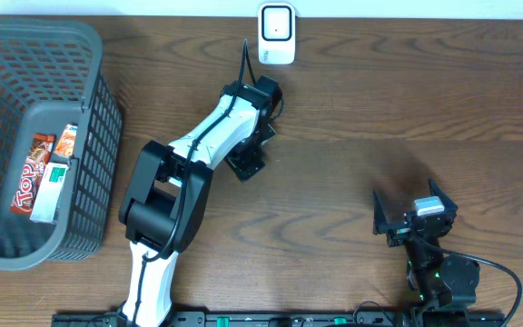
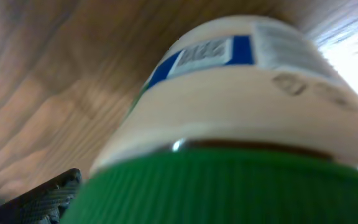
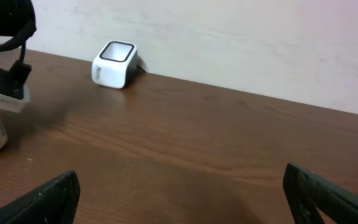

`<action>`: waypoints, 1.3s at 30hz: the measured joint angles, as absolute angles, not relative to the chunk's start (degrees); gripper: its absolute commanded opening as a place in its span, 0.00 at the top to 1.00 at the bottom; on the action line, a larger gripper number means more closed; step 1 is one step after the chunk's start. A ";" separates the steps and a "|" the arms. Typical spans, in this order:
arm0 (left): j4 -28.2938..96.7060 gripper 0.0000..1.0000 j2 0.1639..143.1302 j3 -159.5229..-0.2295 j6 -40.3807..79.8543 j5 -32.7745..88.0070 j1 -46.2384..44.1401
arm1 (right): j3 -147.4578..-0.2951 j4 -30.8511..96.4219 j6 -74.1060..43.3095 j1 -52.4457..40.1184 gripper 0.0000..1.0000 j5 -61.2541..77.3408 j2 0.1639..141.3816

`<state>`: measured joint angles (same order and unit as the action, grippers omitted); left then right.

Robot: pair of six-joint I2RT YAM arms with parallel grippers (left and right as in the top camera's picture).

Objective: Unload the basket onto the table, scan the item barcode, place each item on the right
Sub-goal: 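Set the bottle down on the table center and release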

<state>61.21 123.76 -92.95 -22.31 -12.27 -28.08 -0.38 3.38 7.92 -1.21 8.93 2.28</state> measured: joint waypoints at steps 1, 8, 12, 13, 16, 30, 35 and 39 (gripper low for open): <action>61.52 0.04 123.74 -92.95 -21.78 -13.52 -28.08 | -0.38 3.40 7.92 -1.21 0.01 8.93 2.28; 62.46 0.04 120.01 -92.88 -17.19 -18.26 -28.08 | -0.38 3.40 7.92 -1.21 0.01 8.93 2.28; 61.28 0.04 112.71 -92.86 -14.22 -18.98 -28.08 | -0.38 3.40 7.92 -1.21 0.01 8.93 2.28; 60.97 0.04 110.45 -92.86 -12.93 -19.22 -28.10 | -0.38 3.40 7.92 -1.21 0.01 8.93 2.28; 60.45 0.04 104.01 -92.86 -8.43 -19.68 -28.08 | -0.38 3.38 7.92 -1.21 0.01 8.93 2.28; 58.74 0.02 69.95 -92.86 25.45 -29.80 -13.43 | -0.38 3.38 7.92 -1.21 0.01 8.93 2.31; 62.37 0.02 64.18 -92.90 37.87 -30.20 5.37 | -0.38 3.38 7.92 -1.21 0.01 8.93 2.33; 66.92 0.02 64.99 -92.92 46.76 -27.40 19.20 | -0.38 3.40 7.92 -1.21 0.01 8.93 2.35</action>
<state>66.92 64.99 -92.92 46.76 -27.40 19.20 -0.38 3.40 7.92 -1.21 8.93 2.35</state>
